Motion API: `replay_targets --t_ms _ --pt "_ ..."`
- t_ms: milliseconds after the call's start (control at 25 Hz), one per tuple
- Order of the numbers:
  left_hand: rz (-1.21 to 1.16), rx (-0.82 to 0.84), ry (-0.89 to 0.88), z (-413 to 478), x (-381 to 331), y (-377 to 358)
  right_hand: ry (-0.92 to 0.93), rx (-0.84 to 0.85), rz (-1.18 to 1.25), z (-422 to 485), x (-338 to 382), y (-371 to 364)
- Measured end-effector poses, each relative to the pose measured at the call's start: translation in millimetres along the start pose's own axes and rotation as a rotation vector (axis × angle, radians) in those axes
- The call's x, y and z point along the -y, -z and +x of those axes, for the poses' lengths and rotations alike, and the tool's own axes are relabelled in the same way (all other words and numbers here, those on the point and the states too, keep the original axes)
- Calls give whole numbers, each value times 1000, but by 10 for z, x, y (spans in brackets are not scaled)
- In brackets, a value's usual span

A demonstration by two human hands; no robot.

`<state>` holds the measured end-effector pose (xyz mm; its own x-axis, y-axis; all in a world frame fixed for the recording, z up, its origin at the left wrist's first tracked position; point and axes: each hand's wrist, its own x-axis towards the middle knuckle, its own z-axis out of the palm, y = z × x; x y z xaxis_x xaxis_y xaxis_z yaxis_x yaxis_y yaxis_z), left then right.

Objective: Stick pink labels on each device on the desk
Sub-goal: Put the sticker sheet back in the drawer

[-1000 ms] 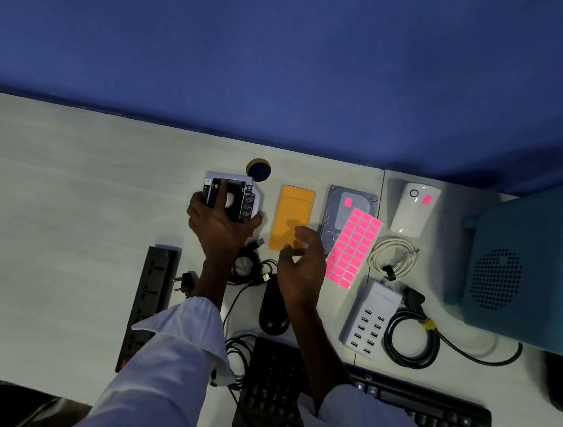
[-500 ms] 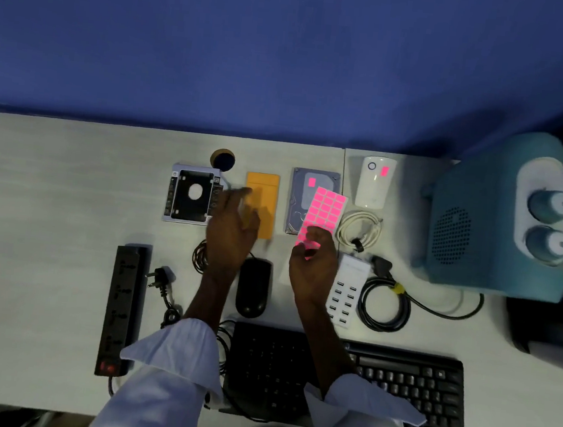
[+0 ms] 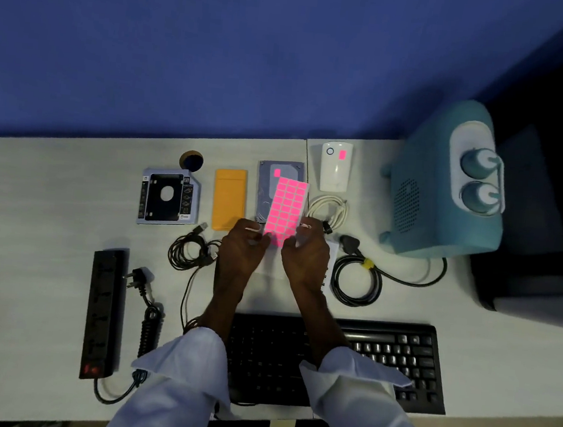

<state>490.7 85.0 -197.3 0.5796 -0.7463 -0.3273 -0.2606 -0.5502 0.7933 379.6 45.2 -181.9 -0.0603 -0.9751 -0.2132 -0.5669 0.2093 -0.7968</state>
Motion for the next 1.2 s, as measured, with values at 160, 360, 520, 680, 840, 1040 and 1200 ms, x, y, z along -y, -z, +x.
replay_targets --t_ms 160,360,520,680,840,1040,1200 --pt "-205 145 91 39 -130 11 31 -8 43 45 30 107" --pt "-297 260 45 -214 -410 65 -140 15 253 35 1 362" --pt "-253 324 14 -379 -594 -21 -150 41 378 27 -81 667" --pt "-243 335 -108 -598 -947 -270 -105 -22 458 -44 -177 1111" --pt "-208 376 -215 -883 -1265 -632 -116 -83 475 -70 -334 1672" --pt "-212 336 -236 -1371 -1542 -1142 -137 -159 491 -118 -777 2356" --pt "-253 259 -280 -1904 -1742 -1604 -163 -185 567 -241 -1269 2990"
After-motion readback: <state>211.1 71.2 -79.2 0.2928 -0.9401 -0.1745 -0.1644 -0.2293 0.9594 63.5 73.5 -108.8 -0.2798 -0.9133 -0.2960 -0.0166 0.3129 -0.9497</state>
